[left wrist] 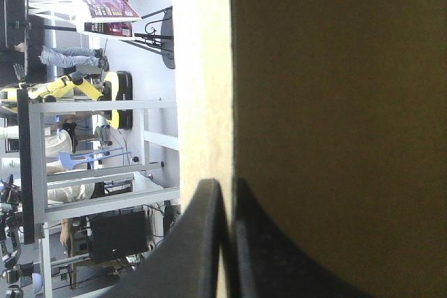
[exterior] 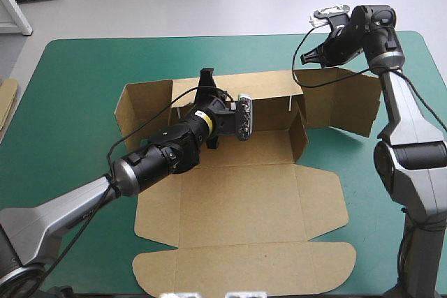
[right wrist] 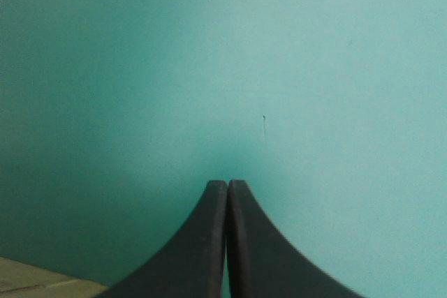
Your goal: Fold the box
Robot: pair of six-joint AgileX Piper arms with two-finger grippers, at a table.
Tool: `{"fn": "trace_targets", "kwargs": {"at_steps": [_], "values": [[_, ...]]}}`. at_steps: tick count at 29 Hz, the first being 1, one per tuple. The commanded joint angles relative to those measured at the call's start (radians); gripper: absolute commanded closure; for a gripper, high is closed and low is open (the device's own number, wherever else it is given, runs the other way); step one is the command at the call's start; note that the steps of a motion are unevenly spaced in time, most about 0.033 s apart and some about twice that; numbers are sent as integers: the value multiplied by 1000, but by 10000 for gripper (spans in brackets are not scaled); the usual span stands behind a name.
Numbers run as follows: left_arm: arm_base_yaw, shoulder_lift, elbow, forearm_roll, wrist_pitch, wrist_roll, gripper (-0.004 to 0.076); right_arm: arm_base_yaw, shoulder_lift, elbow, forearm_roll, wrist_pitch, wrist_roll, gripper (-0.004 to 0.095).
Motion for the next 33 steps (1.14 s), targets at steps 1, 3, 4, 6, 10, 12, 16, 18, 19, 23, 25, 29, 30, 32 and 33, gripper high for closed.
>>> {"fn": "trace_targets", "kwargs": {"at_steps": [1, 3, 4, 6, 10, 12, 16, 18, 19, 23, 25, 29, 30, 32, 33], "values": [[-5, -31, -18, -19, 3, -26, 732, -9, -115, 38, 19, 2, -8, 912], [-5, -31, -18, -19, 2, -26, 733, -9, -132, 74, 26, 2, -12, 912], [-5, -31, -18, -19, 2, -26, 732, -9, -140, 93, 28, 2, -12, 912], [-5, -31, -18, -19, 2, -26, 732, -9, -152, 124, 28, 2, -23, 912], [-5, -31, -18, -19, 2, -26, 732, -9, -179, 173, 36, 2, -27, 920], [-5, -31, -18, -19, 4, -26, 733, -9, -201, 200, 67, 2, -43, 927], [-5, -31, -18, -19, 5, -26, 733, -9, -258, 261, 138, 2, -74, 927], [-5, -31, -18, -19, 5, -26, 733, -9, -288, 293, 178, 0, -110, 927], [-5, -31, -18, -19, 5, -26, 732, -9, -301, 307, 193, -2, -120, 927], [-5, -31, -18, -19, 0, -26, 733, -9, -348, 355, 244, -23, -159, 927], [-5, -31, -18, -19, 0, -26, 733, -9, -370, 388, 272, -27, -176, 927], [-5, -31, -18, -19, 0, -26, 733, -9, -417, 490, 301, -46, -211, 927], [-5, -31, -18, -19, -1, -26, 733, -9, -431, 518, 301, -64, -217, 927], [-5, -31, -18, -19, -1, -26, 732, -9, -473, 595, 312, -130, -242, 927], [-5, -31, -18, -19, -1, -42, 733, -9, -521, 673, 343, -195, -284, 926]]}}
